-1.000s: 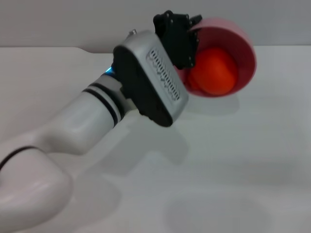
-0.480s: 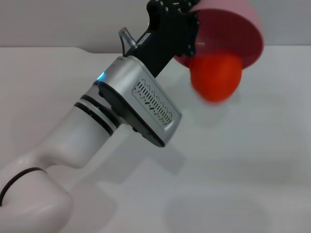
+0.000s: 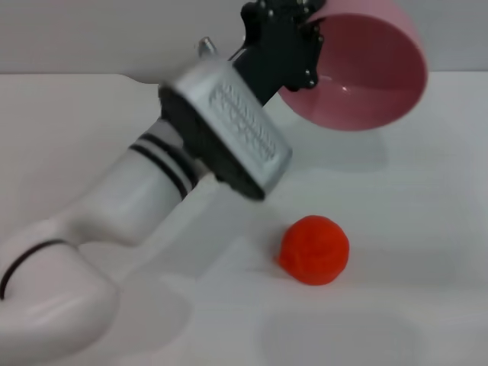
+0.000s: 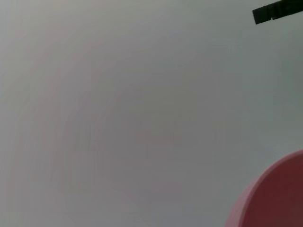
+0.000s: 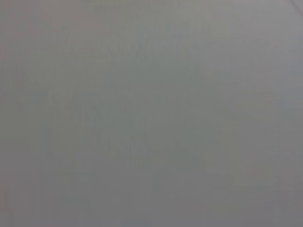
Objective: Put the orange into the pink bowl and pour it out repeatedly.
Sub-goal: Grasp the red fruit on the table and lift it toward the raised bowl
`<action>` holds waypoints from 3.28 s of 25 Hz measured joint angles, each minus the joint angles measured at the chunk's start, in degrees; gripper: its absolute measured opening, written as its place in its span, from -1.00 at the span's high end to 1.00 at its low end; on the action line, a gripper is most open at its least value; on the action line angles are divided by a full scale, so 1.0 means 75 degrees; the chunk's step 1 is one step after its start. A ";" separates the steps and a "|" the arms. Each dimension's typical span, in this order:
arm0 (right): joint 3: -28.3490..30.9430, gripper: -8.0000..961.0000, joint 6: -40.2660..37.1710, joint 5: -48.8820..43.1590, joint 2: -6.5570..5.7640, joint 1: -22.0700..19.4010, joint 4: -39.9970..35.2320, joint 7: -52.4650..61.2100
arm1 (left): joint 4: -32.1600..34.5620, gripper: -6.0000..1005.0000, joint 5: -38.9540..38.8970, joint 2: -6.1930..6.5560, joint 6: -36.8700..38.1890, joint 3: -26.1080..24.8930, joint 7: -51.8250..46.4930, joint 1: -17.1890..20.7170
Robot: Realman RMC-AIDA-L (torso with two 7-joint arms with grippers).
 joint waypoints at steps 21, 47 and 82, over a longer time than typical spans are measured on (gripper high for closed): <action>-0.0744 -0.04 0.0251 -0.0079 -0.0041 0.0139 0.0076 0.0053 | 0.0376 0.90 -0.1828 0.0018 0.9882 -0.4776 -0.1430 -0.2810; 0.0200 -0.03 0.2118 -1.4366 -0.0630 0.1291 -0.4402 1.1781 | -0.0665 0.90 -0.0013 0.0898 1.4280 -0.9593 -0.0936 -0.3527; -0.0519 0.01 0.0853 -1.6948 -0.0029 0.2339 -0.3363 1.2525 | -0.0691 0.90 -0.0006 0.0545 1.4250 -0.9505 -0.0846 -0.3307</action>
